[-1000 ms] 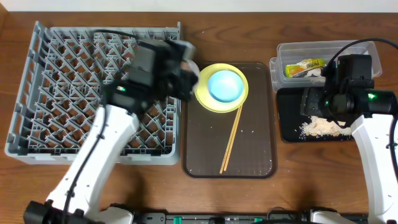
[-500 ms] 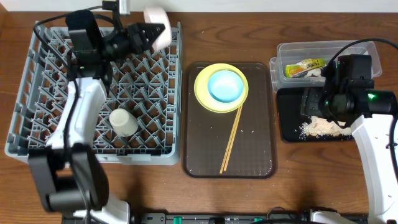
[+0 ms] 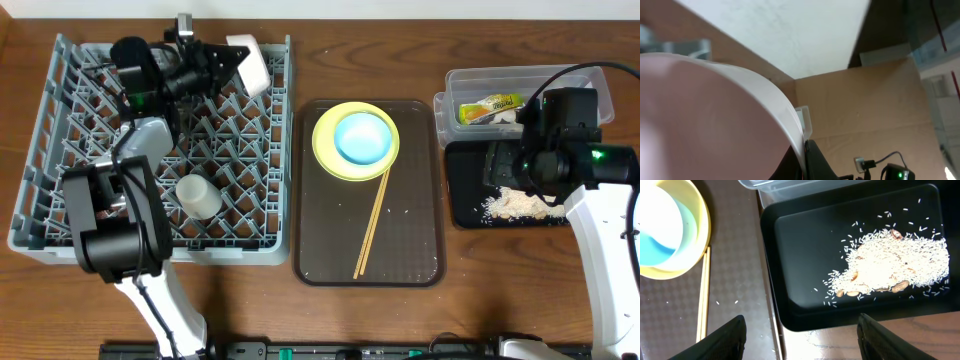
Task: Sort waste into correct bins and load items into the dishwasher rack
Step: 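Carry the pink bowl to the back of the dish rack and place it upright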
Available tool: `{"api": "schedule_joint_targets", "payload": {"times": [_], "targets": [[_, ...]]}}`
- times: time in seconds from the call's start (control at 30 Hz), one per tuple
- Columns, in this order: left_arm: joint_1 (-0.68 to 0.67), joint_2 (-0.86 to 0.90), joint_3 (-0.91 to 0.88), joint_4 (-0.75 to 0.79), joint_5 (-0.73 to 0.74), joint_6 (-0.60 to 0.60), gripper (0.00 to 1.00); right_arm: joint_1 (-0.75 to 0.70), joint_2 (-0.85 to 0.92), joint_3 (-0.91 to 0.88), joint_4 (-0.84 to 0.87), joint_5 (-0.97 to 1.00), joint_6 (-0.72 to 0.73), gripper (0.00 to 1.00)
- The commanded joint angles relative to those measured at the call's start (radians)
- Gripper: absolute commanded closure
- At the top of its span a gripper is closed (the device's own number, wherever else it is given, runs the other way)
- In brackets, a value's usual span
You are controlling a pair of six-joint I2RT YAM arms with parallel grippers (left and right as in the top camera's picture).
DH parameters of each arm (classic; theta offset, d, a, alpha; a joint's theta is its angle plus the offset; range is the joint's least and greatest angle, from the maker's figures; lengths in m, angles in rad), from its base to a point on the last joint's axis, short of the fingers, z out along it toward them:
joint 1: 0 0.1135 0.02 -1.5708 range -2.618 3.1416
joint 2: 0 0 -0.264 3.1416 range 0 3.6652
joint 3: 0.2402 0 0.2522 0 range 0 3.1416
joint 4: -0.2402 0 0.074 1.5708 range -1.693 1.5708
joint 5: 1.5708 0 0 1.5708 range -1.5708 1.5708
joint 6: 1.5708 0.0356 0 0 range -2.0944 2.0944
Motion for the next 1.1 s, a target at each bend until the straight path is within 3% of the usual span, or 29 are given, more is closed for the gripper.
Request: {"api": "schedule_joint_targets", "payload": {"times": [0.0, 0.57, 0.73, 1.07], "targets": [[0.013, 0.010, 0.008, 0.010, 0.020, -0.019, 0.94, -0.007, -0.007, 0.008, -0.005, 0.009, 0.003, 0.31], [0.024, 0.026, 0.008, 0.023, 0.003, 0.007, 0.94, -0.007, -0.007, 0.008, -0.020, 0.009, 0.003, 0.32], [0.024, 0.026, 0.029, 0.108, 0.051, 0.008, 0.94, -0.007, -0.007, 0.008, -0.020, 0.009, 0.003, 0.32], [0.024, 0.028, 0.099, 0.064, 0.013, 0.033, 0.94, -0.007, -0.007, 0.008, -0.024, 0.001, 0.004, 0.32]]}}
